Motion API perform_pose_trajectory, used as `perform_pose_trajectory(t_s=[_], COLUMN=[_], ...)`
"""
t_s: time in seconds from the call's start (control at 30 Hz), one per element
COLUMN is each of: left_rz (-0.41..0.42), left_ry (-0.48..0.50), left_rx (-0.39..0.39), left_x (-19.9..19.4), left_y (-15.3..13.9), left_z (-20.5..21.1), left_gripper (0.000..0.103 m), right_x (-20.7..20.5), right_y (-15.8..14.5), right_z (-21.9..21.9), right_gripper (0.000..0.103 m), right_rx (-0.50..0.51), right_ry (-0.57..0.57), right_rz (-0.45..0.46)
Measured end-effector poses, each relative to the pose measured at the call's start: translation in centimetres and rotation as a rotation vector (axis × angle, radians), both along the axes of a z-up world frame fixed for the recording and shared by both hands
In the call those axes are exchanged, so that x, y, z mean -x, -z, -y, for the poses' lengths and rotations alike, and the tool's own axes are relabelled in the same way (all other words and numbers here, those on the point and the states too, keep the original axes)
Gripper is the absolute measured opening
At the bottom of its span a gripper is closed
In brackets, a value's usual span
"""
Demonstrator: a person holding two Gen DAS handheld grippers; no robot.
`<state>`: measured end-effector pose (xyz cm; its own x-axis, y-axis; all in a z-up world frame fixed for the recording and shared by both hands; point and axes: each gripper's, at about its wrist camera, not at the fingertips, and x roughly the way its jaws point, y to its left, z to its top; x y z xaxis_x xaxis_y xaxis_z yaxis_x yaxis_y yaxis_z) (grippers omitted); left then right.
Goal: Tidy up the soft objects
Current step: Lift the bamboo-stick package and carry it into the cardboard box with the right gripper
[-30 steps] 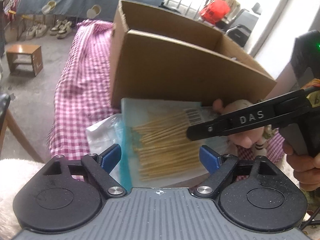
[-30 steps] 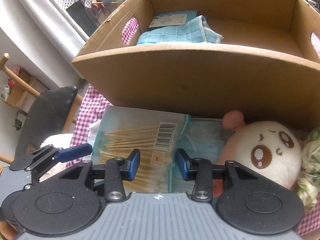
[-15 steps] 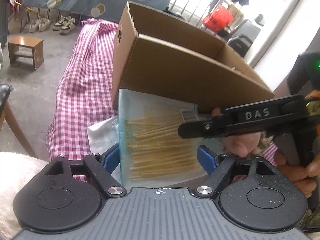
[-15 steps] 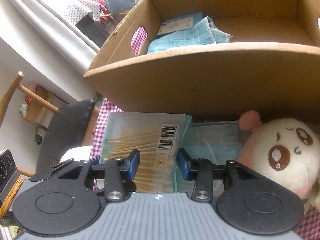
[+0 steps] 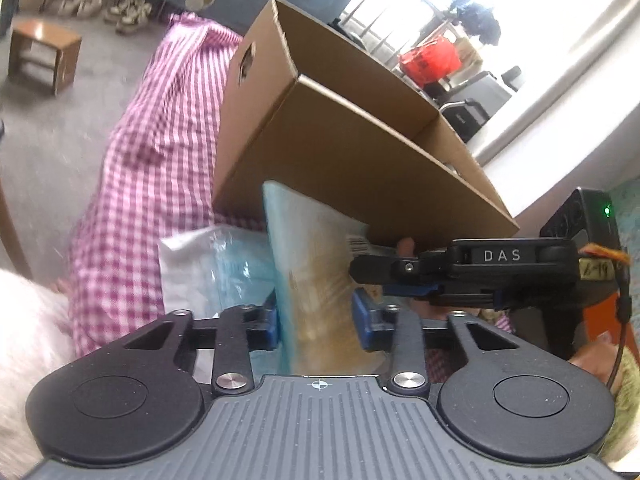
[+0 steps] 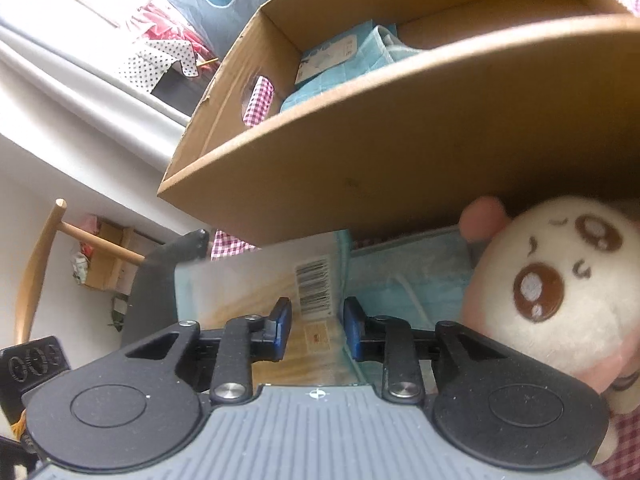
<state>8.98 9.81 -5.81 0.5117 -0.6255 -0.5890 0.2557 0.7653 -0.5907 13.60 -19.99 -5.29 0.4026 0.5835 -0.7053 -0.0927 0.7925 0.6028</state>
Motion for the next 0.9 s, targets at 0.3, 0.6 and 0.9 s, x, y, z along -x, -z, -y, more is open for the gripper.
perform_pose_trajectory(t_s=[0.3, 0.6, 0.9], left_rz=[-0.014, 0.006, 0.036], left_ry=[0.002, 0.009, 0.011], left_rx=[-0.048, -0.057, -0.059], left_x=[0.1, 0.5, 0.9], left_y=[0.3, -0.3, -1.4], left_z=[1.2, 1.1, 1.3], left_gripper=[0.025, 0.020, 0.016], right_x=[0.1, 0.7, 1.3], right_y=[0.6, 0.3, -0.4], right_z=[-0.7, -0.5, -0.1], right_gripper=[0.030, 0.023, 0.022], right_rx=[0.019, 0.020, -0.004], right_ry=[-0.018, -0.020, -0.028], right_rz=[0.011, 0.048, 0.076])
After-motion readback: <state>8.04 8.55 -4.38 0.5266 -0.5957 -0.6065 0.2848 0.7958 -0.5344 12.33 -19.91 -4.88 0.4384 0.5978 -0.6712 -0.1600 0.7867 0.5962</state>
